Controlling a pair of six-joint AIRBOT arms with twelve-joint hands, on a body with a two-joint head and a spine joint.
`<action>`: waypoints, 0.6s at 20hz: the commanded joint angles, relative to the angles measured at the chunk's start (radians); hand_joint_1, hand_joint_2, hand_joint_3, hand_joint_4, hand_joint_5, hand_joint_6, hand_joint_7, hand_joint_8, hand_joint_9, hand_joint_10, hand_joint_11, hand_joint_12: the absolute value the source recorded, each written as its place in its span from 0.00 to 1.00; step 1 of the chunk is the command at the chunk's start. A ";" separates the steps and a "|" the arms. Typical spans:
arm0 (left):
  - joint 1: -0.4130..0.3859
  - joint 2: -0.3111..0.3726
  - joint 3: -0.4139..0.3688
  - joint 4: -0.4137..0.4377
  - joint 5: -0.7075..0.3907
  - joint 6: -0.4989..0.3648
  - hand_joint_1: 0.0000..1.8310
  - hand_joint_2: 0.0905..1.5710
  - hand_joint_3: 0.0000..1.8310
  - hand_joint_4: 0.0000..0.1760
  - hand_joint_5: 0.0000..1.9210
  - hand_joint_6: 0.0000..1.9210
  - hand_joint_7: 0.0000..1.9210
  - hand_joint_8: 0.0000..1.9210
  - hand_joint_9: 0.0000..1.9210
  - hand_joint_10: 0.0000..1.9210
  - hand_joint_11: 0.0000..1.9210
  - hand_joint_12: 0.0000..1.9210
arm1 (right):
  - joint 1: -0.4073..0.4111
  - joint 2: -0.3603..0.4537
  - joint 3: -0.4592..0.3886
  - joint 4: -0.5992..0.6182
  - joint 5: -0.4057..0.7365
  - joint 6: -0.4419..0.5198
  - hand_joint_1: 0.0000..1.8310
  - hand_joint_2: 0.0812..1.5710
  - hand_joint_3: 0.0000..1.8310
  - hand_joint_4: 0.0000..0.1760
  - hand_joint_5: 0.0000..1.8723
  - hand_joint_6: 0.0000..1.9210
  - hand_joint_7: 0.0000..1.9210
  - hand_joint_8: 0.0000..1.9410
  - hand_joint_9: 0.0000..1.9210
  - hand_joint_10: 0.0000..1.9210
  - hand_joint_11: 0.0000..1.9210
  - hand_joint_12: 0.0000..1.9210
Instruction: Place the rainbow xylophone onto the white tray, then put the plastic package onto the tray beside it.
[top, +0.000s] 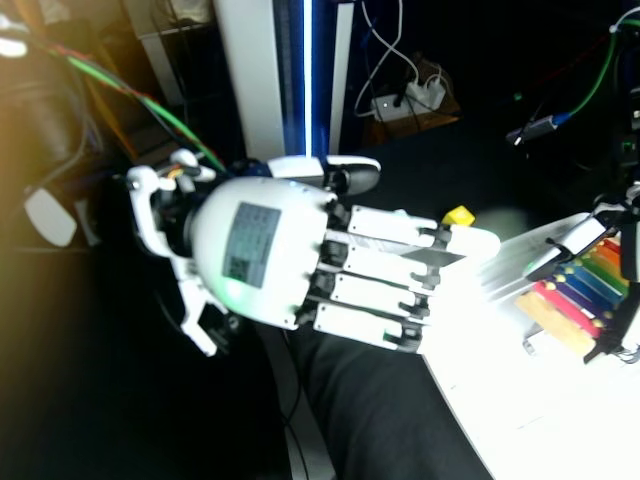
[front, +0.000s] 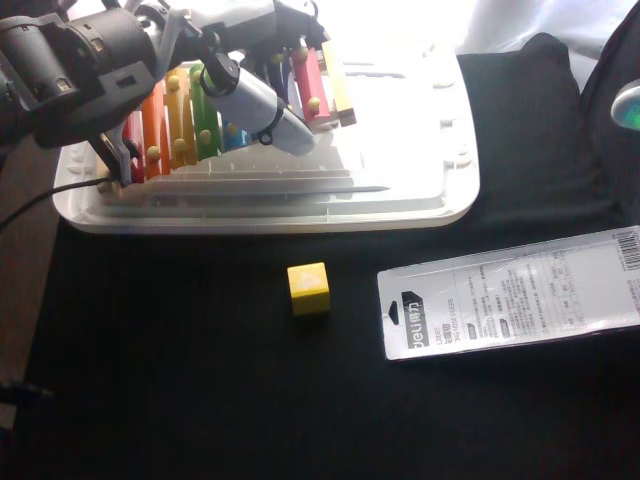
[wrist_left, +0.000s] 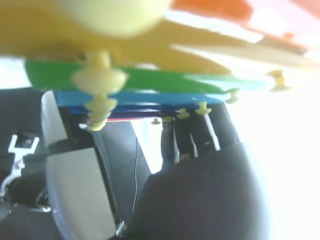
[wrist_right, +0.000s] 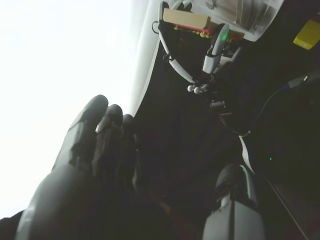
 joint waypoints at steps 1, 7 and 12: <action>-0.003 -0.005 0.005 -0.030 -0.097 -0.009 0.73 0.71 0.00 0.00 0.35 0.23 0.45 0.62 0.43 0.26 0.35 0.50 | 0.018 0.000 0.003 0.058 0.113 0.007 0.34 0.54 0.00 0.29 0.07 0.00 0.17 0.00 0.17 0.00 0.06 0.31; 0.008 -0.006 0.005 -0.030 -0.097 -0.017 0.63 0.61 0.00 0.00 0.33 0.01 0.37 0.01 0.41 0.00 0.29 0.34 | 0.020 0.000 0.002 0.055 0.113 0.007 0.35 0.55 0.00 0.33 0.07 0.00 0.17 0.00 0.16 0.00 0.05 0.30; 0.012 -0.009 0.003 -0.030 -0.101 -0.018 0.61 0.60 0.00 0.00 0.25 0.00 0.27 0.00 0.30 0.00 0.30 0.23 | 0.020 0.000 0.002 0.054 0.113 0.008 0.35 0.55 0.00 0.29 0.07 0.00 0.17 0.00 0.16 0.00 0.04 0.30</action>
